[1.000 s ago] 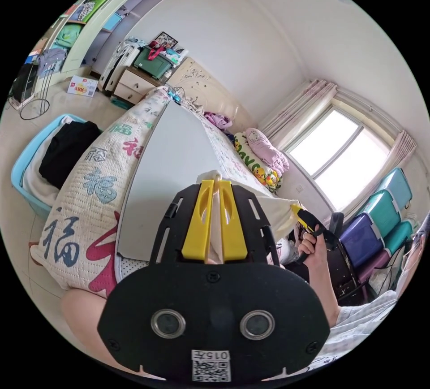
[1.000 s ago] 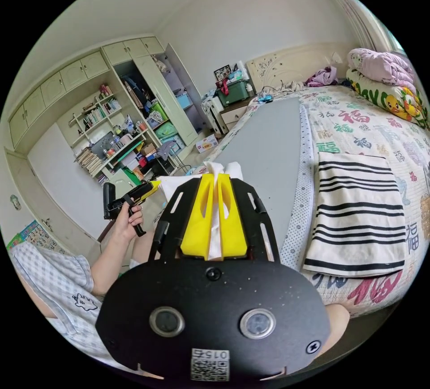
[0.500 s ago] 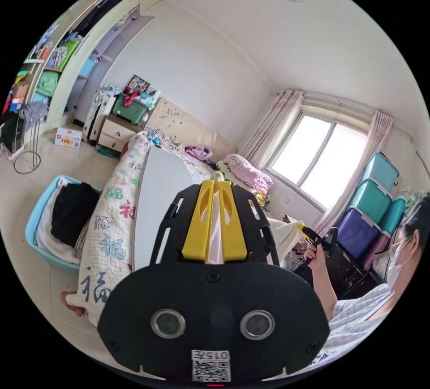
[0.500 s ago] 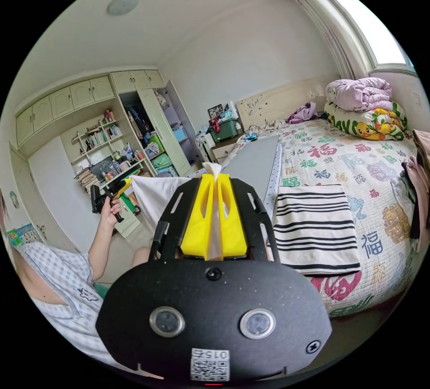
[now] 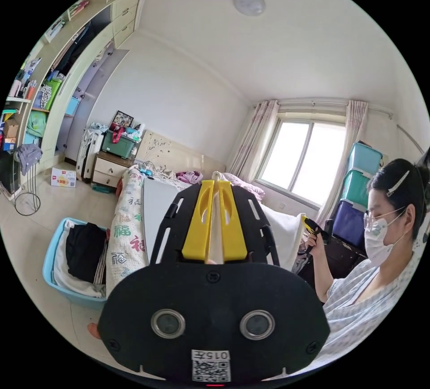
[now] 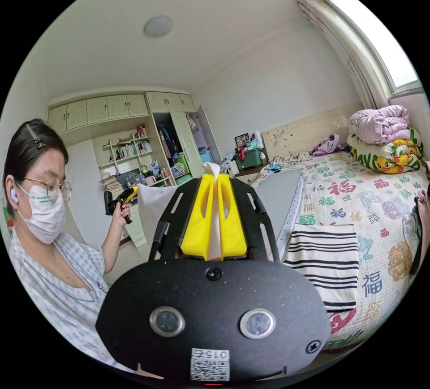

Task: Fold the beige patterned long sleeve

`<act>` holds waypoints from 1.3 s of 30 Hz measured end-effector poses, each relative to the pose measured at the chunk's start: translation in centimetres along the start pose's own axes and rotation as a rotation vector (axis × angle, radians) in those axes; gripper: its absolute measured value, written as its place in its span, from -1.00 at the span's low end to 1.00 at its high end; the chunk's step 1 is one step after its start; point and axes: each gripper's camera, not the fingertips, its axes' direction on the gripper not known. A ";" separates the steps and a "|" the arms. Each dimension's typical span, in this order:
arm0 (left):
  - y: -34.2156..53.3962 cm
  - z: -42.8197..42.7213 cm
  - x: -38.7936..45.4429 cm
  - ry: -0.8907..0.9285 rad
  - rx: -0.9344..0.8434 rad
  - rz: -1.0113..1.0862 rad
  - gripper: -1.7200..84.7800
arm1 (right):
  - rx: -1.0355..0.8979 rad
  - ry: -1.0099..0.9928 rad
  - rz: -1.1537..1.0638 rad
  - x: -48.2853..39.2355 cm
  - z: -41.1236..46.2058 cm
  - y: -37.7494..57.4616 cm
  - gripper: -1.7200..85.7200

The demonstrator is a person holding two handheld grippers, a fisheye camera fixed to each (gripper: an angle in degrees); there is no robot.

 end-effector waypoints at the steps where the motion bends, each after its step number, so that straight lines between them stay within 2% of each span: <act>1: 0.1 2.4 -1.0 -0.043 -0.026 0.006 -0.97 | -0.014 0.010 0.012 0.7 1.2 -0.3 -0.96; 6: 3.2 16.4 -9.5 -0.161 -0.222 -0.106 -0.97 | -0.237 0.244 0.110 9.7 17.2 -1.5 -0.96; 9: 8.5 26.5 -16.3 -0.307 -0.422 -0.188 -0.96 | -0.450 0.326 0.194 16.6 27.8 0.2 -0.96; 10: 10.9 30.0 -18.3 -0.411 -0.506 -0.200 -0.96 | -0.509 0.332 0.207 17.9 29.9 0.8 -0.96; 11: 13.1 32.8 -19.5 -0.512 -0.554 -0.155 -0.96 | -0.602 0.365 0.225 20.0 33.2 2.1 -0.96; 13: 15.3 35.5 -21.0 -0.607 -0.624 -0.124 -0.95 | -0.648 0.451 0.164 22.2 35.9 3.7 -0.96; 16: 16.9 36.3 -21.9 -0.472 -0.647 -0.124 -0.86 | -0.633 0.455 0.197 23.8 34.8 3.8 -0.95; 20: 19.2 32.8 -18.1 -0.182 -0.658 0.028 -0.80 | -0.578 0.407 0.012 20.5 28.7 3.7 -0.91; 22: 20.6 31.0 -15.8 -0.097 -0.679 0.092 -0.77 | -0.606 0.282 -0.085 17.8 26.0 4.2 -0.88; 24: 22.3 29.6 -13.7 -0.017 -0.703 0.135 -0.73 | -0.701 0.013 -0.214 13.0 23.2 6.1 -0.84; 26: 25.1 29.3 -11.6 0.098 -0.788 0.172 -0.69 | -0.777 -0.086 -0.287 9.7 22.0 8.2 -0.81; 30: 30.0 30.5 -9.7 0.118 -0.924 0.250 -0.66 | -0.869 -0.212 -0.420 4.3 21.1 12.9 -0.73; 33: 32.9 31.6 -9.6 0.150 -0.986 0.266 -0.66 | -0.969 -0.213 -0.455 3.5 22.5 15.2 -0.71; 37: 35.4 33.4 -10.0 0.052 -1.053 0.328 -0.70 | -1.083 -0.155 -0.510 3.1 23.8 17.6 -0.70; 39: 36.5 34.0 -10.0 -0.002 -1.087 0.378 -0.75 | -1.067 -0.114 -0.543 2.7 23.4 17.7 -0.73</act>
